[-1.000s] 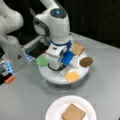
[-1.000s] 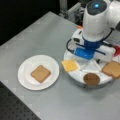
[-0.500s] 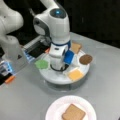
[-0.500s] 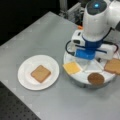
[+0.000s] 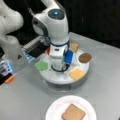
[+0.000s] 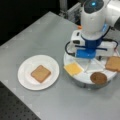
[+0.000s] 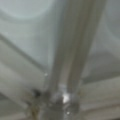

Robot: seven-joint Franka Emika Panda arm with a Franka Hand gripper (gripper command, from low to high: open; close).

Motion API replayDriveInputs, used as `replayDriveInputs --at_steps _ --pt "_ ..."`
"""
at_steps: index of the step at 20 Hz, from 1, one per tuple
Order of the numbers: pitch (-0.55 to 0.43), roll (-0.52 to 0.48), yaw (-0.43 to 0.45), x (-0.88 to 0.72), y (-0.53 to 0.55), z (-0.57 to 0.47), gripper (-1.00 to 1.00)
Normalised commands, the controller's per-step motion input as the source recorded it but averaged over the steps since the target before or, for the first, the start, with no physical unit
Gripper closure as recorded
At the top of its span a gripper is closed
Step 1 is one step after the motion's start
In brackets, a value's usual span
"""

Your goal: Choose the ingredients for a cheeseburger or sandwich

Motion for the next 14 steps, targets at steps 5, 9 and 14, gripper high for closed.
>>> replayDriveInputs --at_steps 5,9,14 --pt "-0.109 0.102 0.067 -0.29 -0.06 -0.07 -1.0" --pt "-0.125 0.058 0.025 -0.28 -0.06 -0.09 -1.0" --pt "-0.128 0.062 0.125 -0.27 -0.07 -0.09 -1.0"
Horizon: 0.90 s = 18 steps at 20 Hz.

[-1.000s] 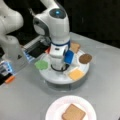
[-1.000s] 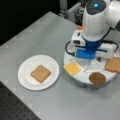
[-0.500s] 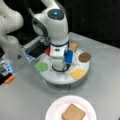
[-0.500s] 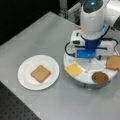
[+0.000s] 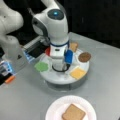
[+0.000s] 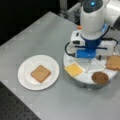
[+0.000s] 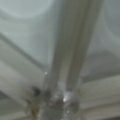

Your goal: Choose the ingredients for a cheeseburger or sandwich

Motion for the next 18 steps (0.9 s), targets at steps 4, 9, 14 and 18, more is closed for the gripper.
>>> replayDriveInputs --at_steps 4,9,14,18 --pt "-0.11 0.085 0.23 -0.26 -0.07 -0.08 -1.0" --pt "-0.085 0.071 0.27 -0.26 -0.07 -0.05 -1.0" --pt "-0.068 0.066 0.253 -0.26 -0.05 -0.03 -1.0" --pt "-0.039 0.081 0.299 -0.22 -0.05 -0.03 -1.0"
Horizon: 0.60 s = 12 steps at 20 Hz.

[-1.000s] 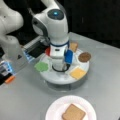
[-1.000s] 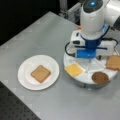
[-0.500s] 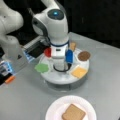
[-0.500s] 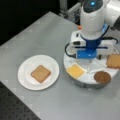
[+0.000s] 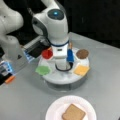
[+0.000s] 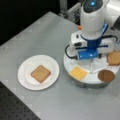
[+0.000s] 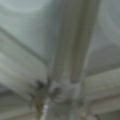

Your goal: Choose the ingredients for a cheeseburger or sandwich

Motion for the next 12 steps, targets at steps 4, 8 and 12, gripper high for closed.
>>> replayDriveInputs --at_steps 4,8,12 --pt "-0.032 0.069 0.297 -0.2 -0.05 -0.03 -1.0" --pt "-0.034 0.035 0.26 -0.19 -0.05 -0.01 -1.0" --pt "-0.041 0.018 0.273 -0.17 -0.06 0.0 -1.0"
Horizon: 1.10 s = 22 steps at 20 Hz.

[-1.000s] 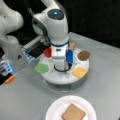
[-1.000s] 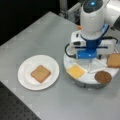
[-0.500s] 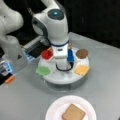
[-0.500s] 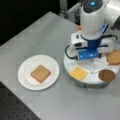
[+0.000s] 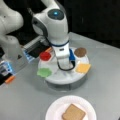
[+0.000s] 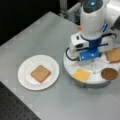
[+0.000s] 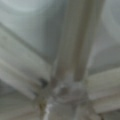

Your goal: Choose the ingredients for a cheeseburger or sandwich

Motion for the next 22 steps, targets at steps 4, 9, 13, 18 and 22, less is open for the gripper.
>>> replayDriveInputs --at_steps 4,9,13,18,22 --pt "-0.042 0.018 0.296 -0.15 -0.07 0.02 -1.0" --pt "-0.053 0.005 0.327 -0.1 -0.08 0.02 -1.0" --pt "-0.059 -0.009 0.336 -0.06 -0.09 0.01 -1.0" --pt "-0.061 0.017 0.382 0.02 -0.12 0.01 -1.0" --pt "-0.062 0.019 0.323 0.05 -0.14 0.02 -1.0"
